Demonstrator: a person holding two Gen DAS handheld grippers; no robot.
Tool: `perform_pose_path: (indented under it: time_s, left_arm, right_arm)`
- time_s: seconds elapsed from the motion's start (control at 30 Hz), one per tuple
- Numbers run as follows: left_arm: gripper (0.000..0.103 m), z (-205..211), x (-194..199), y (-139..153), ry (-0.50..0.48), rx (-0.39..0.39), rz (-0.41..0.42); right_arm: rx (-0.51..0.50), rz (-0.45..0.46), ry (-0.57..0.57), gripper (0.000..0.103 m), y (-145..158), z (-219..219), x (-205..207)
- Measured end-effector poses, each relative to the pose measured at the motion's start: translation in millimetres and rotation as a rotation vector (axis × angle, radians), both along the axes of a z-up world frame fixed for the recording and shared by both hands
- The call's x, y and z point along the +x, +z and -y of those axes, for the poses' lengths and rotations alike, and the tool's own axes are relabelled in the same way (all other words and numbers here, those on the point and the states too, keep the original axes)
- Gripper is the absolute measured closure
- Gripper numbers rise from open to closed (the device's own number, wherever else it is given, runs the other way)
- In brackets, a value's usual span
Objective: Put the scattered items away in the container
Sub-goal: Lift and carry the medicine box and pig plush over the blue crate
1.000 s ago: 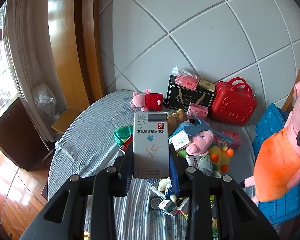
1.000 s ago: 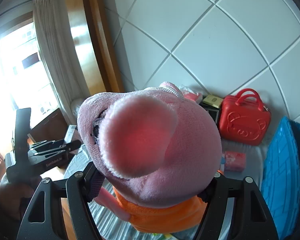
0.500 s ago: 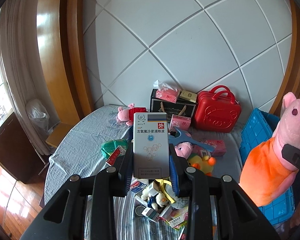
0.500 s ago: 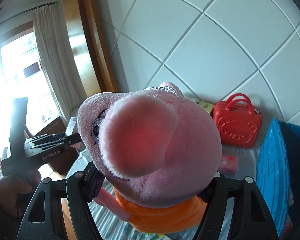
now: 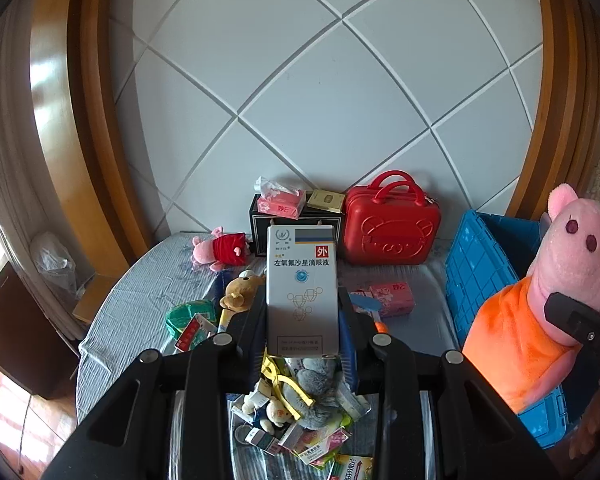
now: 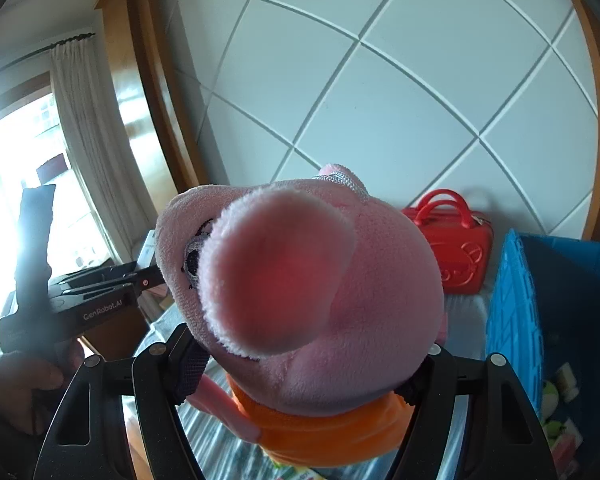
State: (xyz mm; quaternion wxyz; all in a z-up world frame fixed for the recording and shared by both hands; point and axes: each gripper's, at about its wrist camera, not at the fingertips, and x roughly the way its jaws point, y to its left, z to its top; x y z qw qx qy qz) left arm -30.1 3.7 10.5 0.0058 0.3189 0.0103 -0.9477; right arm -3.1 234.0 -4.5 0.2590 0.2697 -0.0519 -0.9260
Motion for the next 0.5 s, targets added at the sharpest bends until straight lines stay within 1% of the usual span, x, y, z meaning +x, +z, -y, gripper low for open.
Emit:
perform_pose_path:
  time_s: [0.5]
  left_arm:
    - [0.073, -95, -24, 15, -0.124, -0.042, -0.011]
  right_arm:
    - [-0.027, -0.018, -0.108, 0.030, 7, -77, 2]
